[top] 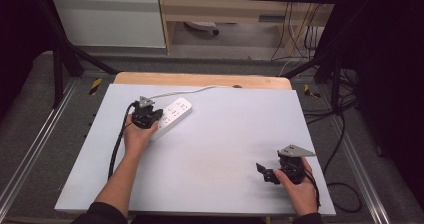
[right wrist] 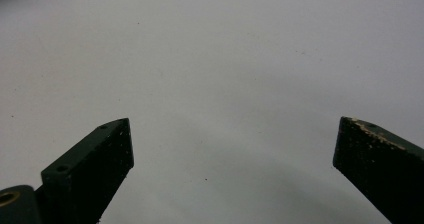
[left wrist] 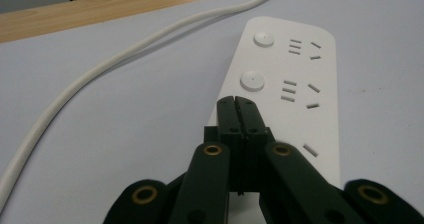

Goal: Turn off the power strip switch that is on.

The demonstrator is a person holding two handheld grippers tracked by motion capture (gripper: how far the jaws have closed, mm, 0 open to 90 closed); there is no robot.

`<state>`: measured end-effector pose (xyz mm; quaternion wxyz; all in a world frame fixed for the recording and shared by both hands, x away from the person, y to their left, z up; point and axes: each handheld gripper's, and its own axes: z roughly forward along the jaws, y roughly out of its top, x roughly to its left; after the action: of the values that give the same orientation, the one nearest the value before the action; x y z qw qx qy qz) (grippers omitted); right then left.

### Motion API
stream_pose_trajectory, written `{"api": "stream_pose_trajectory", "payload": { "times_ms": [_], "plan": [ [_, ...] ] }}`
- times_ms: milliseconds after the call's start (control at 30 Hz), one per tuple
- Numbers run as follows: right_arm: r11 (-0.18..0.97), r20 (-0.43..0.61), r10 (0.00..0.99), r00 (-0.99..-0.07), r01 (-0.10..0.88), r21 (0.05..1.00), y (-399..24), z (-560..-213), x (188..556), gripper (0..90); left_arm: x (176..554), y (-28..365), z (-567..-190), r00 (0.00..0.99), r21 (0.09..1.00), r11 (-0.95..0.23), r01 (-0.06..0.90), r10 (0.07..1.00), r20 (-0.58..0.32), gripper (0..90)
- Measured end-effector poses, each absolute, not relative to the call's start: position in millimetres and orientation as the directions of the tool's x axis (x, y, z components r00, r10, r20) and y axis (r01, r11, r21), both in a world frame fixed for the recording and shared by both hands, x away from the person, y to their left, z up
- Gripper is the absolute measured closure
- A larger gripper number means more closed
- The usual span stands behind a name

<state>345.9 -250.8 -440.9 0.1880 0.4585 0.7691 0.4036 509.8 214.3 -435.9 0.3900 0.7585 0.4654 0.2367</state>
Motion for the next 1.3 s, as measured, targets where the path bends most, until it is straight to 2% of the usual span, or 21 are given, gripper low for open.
{"api": "stream_pose_trajectory", "payload": {
  "times_ms": [533,1300],
  "plan": [
    [0.26,0.075,0.855,-0.514,0.549,0.794,-250.9,-440.3,345.2,3.8,508.9,215.0,-436.5,0.454,0.816,-0.256,0.519,0.891,-0.01,90.0],
    [0.256,0.079,0.857,-0.508,0.554,0.792,-249.8,-439.4,344.7,3.8,506.1,209.6,-436.8,0.445,0.817,-0.289,0.498,0.894,0.044,90.0]
  ]
}}
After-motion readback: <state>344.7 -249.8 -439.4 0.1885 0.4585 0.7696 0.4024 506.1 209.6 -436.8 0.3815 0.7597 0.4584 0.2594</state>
